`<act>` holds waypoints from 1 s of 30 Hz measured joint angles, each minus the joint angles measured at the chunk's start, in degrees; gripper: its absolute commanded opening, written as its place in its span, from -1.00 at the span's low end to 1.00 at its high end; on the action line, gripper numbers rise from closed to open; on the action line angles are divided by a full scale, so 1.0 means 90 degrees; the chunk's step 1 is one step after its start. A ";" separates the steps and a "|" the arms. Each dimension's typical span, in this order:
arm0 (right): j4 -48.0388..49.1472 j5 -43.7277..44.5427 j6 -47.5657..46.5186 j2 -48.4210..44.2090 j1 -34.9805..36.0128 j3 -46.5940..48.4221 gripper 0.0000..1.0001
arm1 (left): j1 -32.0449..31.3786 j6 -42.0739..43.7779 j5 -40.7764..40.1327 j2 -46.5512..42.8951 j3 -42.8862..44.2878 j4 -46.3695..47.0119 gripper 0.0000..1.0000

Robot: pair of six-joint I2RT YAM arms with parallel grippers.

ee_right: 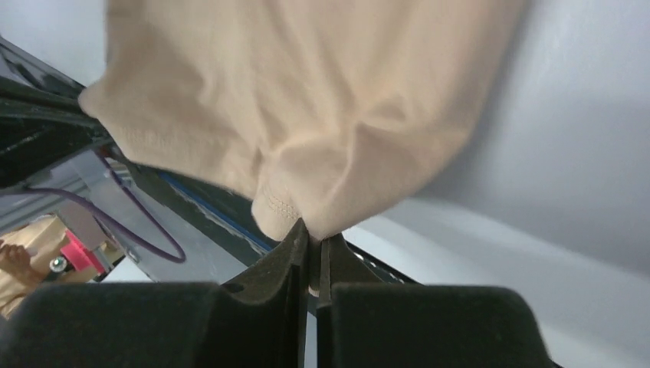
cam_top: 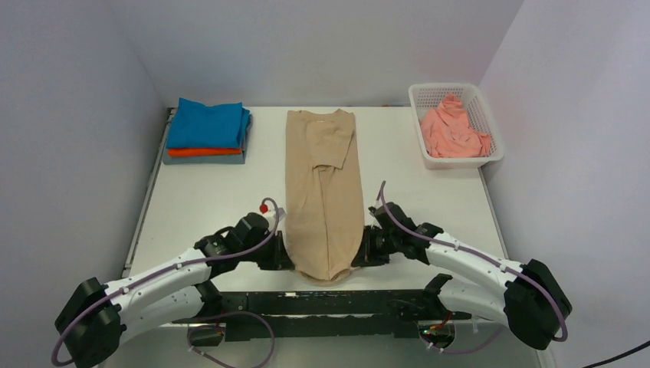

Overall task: Fold and stack the t-shirts
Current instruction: Fold the folded rectangular tshirt in 1/3 of the way

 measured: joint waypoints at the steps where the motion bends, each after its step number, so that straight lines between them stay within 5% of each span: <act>1: -0.0005 0.0078 -0.0041 0.0107 -0.0012 0.0180 -0.91 | 0.0053 0.0053 -0.0036 0.0032 0.0141 0.0032 -1.00; 15: 0.0928 0.0588 -0.0571 0.1756 -0.1413 0.1851 -0.94 | 0.1875 0.0896 -0.0066 0.1916 0.1800 0.1158 -1.00; 30: 0.1923 0.0515 -0.0780 0.3740 -0.2358 0.3254 -0.90 | 0.2946 0.1396 0.0095 0.4269 0.3706 0.1299 -1.00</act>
